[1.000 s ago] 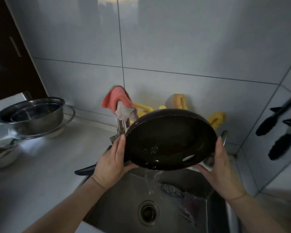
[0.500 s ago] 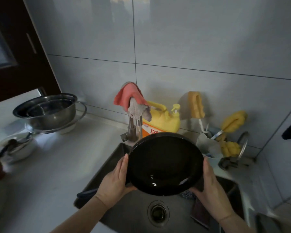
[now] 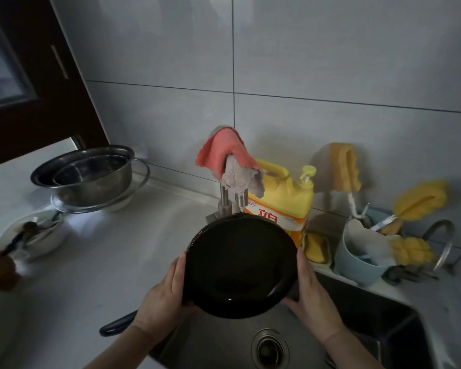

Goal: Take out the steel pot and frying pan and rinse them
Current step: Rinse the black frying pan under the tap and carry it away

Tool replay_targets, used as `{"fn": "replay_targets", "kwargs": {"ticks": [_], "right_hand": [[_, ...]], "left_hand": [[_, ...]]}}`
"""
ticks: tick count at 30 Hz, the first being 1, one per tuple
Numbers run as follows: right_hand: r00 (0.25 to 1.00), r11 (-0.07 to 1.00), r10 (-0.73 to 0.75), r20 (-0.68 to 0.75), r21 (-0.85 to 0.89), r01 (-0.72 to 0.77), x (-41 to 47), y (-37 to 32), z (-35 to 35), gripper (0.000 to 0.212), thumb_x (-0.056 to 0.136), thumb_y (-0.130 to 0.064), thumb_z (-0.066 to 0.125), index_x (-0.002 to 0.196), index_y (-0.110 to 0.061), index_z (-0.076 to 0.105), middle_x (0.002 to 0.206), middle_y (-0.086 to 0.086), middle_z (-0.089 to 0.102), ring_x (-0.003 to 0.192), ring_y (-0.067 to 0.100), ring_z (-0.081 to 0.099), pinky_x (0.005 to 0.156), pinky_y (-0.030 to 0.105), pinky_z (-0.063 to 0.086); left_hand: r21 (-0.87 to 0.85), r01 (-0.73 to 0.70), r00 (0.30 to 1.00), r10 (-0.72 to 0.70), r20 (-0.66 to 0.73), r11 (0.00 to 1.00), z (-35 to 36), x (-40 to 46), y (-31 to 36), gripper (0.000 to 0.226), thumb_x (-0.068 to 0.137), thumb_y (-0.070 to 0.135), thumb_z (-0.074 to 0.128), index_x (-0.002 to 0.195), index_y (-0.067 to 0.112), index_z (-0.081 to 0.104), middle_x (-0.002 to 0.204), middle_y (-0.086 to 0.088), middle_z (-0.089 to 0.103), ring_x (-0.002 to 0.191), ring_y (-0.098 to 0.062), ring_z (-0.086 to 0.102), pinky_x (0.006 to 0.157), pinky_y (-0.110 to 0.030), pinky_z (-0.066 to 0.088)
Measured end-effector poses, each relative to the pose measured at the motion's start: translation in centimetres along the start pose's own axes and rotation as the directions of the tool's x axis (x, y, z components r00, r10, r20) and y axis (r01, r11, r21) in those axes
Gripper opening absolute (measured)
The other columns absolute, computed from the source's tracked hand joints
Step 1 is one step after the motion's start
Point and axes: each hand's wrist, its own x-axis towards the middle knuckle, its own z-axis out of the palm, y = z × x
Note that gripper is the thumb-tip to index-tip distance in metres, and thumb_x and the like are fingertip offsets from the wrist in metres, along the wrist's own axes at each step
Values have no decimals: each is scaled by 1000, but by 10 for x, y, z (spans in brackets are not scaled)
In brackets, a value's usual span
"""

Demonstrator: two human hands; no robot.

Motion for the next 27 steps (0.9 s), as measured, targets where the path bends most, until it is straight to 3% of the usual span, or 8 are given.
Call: {"fn": "replay_targets", "kwargs": {"ticks": [3,8,13,17,20,23,27], "right_hand": [[1000,1000,-25,5,-3,25,9,-2,5,135,77,-31,81,130,-56,-41,147,-27,-22,136,-2,7,104,17,20],[1000,1000,-24,2,-18,24,13,2,8,135,76,-31,81,133,-53,-39,152,-19,-14,139,1,6,106,20,19],[1000,999,17,-17,-47,-17,10,16,0,138,74,-31,83,131,-56,-40,154,-14,-9,135,2,13,106,22,20],[995,997,62,-74,-34,-65,4,27,-13,142,68,-25,88,136,-56,-33,155,-12,-3,127,5,26,106,36,37],[991,997,77,-110,-24,-80,-1,36,-20,145,62,-20,91,144,-50,-25,158,-4,5,133,12,27,106,44,38],[989,994,102,-112,-23,-105,-2,40,-25,146,61,-20,91,144,-51,-24,158,1,13,133,12,30,106,42,36],[992,997,75,-101,-24,-78,0,37,-23,146,64,-21,90,141,-51,-30,156,-5,6,131,8,27,107,39,36]], "left_hand": [[-6,-5,1000,5,-7,1000,3,1,-11,139,55,59,85,153,4,3,138,-21,46,76,-22,70,49,-23,54],[-6,-10,999,9,-42,1000,3,3,-8,144,48,55,89,152,3,4,134,-22,46,70,-22,70,48,-22,52],[-19,-58,997,56,-60,998,12,12,-3,135,59,53,85,152,2,2,139,-21,43,79,-27,70,53,-28,56],[-5,-101,993,101,-61,995,19,24,9,132,65,54,82,153,3,-2,139,-25,46,84,-27,70,59,-30,58],[-10,-120,992,120,-44,993,22,30,18,128,69,51,82,153,3,-3,144,-23,42,87,-27,70,64,-32,60],[-1,-140,989,140,-39,990,22,35,25,129,67,50,84,153,2,-1,144,-23,42,91,-24,70,68,-28,60],[-53,-125,992,124,-13,991,25,35,19,130,70,44,84,153,9,-9,149,-20,35,91,-24,69,68,-31,60]]}}
